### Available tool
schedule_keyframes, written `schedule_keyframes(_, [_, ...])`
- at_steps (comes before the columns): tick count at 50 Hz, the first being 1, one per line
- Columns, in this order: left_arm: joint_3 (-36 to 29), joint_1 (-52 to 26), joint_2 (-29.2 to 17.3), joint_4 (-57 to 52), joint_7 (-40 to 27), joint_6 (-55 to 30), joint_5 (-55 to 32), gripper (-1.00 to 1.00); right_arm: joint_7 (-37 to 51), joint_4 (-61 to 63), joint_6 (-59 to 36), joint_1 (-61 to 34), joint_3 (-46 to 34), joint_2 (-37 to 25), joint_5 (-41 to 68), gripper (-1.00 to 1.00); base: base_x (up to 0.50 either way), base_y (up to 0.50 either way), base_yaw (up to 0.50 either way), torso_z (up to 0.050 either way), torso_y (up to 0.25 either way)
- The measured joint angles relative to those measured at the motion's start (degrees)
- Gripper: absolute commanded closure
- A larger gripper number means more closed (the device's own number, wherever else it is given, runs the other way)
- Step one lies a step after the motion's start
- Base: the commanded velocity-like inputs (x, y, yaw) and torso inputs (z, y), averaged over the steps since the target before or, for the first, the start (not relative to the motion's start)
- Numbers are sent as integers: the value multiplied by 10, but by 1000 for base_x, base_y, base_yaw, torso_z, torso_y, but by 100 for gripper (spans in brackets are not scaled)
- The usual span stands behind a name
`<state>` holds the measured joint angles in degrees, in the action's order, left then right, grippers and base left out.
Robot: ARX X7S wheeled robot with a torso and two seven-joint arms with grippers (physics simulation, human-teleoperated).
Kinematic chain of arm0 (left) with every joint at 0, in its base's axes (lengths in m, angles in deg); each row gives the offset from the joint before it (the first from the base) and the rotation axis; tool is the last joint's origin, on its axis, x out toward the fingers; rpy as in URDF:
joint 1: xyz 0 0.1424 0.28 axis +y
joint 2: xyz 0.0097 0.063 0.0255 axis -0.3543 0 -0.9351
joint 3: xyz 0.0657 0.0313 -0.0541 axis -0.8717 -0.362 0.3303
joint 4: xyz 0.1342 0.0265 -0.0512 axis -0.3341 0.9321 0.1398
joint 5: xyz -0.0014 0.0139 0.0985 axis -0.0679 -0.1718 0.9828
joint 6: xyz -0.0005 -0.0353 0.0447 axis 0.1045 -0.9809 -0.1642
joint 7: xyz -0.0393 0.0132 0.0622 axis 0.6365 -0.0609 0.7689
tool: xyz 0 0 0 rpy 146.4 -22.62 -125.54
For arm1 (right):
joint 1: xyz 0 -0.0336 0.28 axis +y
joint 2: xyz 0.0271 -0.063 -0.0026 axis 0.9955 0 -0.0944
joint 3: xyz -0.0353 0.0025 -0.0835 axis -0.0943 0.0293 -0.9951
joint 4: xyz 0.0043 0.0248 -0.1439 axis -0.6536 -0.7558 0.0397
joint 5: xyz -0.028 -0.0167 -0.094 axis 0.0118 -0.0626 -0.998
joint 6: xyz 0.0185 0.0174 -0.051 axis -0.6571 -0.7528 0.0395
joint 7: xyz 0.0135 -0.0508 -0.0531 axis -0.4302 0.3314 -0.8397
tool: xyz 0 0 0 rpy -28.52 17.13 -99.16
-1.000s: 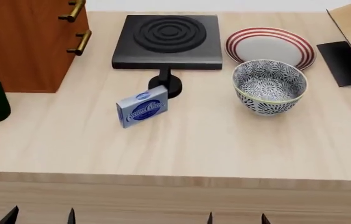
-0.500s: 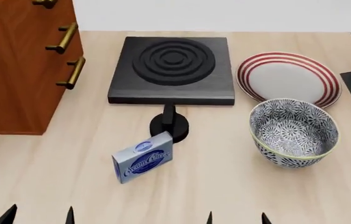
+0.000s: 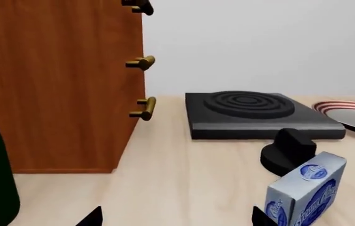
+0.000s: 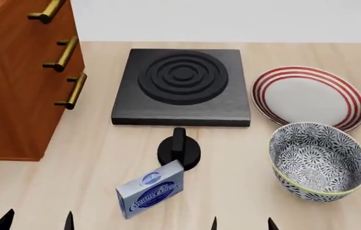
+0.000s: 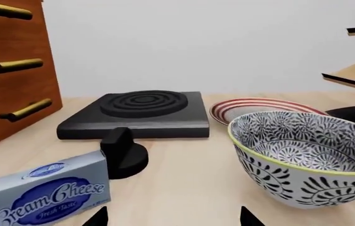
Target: Pick up the cream cheese and put it in the bowl.
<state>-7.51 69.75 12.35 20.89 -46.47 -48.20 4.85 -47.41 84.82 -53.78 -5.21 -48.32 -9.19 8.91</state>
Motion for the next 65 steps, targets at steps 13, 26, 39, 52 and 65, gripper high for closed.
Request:
schedule_keyframes(13, [-1, 7, -7, -12, -4, 2, -8, -100, 6, 4, 5, 3, -6, -5, 5, -100, 48, 413, 0, 0, 0])
schedule_keyframes(26, [-7, 8, -11, -13, -7, 2, -13, -100, 9, 2, 6, 2, -8, -11, 16, -100, 249, -4, 0, 0, 0])
schedule_keyframes(39, [-14, 4, -15, -16, -10, -2, -15, -100, 14, 8, 5, 2, -10, -18, 22, -100, 210, -15, 0, 0, 1])
schedule_keyframes(52, [-19, 7, -21, -23, -13, -6, -22, -100, 18, 12, 4, 3, -14, -23, 28, -100, 80, -136, 0, 0, 0])
schedule_keyframes(65, [-19, 8, -26, -27, -18, -7, -31, -100, 14, 11, -8, -1, -22, -27, 40, -100, 0, 0, 0, 0, 0])
